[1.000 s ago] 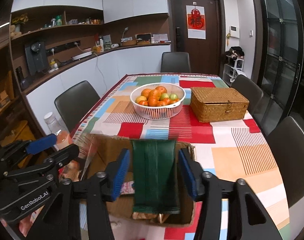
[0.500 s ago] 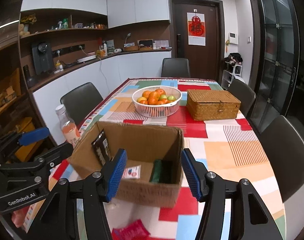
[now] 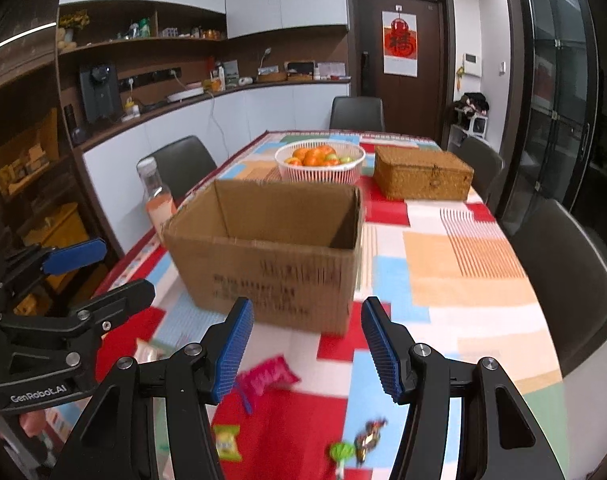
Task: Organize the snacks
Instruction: 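Move both tools back to the table toward the lollipops and candies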
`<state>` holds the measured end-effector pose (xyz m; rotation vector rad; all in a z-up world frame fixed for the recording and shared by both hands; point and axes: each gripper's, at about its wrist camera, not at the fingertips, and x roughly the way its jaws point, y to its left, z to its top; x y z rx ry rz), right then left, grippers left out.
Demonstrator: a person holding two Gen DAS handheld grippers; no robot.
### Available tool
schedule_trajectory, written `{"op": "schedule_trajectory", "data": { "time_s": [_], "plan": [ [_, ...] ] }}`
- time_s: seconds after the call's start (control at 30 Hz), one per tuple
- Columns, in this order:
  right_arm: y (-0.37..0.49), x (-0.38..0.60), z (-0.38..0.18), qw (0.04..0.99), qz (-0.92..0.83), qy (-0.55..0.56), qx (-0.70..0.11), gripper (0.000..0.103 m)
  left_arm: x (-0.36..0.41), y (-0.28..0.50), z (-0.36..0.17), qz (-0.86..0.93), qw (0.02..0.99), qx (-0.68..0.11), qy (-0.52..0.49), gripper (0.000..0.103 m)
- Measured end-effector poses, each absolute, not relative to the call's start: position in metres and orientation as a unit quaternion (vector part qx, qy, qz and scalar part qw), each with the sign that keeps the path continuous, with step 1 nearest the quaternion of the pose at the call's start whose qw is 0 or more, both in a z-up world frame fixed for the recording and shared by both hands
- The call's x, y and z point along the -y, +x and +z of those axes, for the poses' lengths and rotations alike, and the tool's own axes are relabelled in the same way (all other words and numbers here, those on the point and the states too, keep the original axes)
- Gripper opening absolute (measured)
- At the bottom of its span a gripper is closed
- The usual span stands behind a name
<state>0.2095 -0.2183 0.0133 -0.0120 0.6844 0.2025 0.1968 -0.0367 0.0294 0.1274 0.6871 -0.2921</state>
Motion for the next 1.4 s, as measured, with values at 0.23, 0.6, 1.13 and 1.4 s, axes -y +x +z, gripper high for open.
{"op": "schedule_trajectory", "data": {
  "time_s": [0.23, 0.6, 1.13, 1.4],
  "plan": [
    [0.189, 0.224, -0.014, 0.924, 0.093, -0.006, -0.372, 0.057, 0.041, 0.178, 0.000, -0.152, 0.910, -0.381, 0.063, 0.075],
    [0.177, 0.238, -0.057, 0.899, 0.077, 0.007, -0.432, 0.057, 0.051, 0.168, -0.055, -0.166, 0.870, -0.460, 0.065, 0.075],
    [0.178, 0.248, -0.104, 0.869, 0.074, 0.025, -0.489, 0.057, 0.065, 0.179, -0.106, -0.174, 0.829, -0.528, 0.062, 0.074],
    [0.185, 0.250, -0.120, 0.857, 0.081, 0.030, -0.508, 0.053, 0.071, 0.188, -0.122, -0.174, 0.817, -0.546, 0.067, 0.064]
  ]
}}
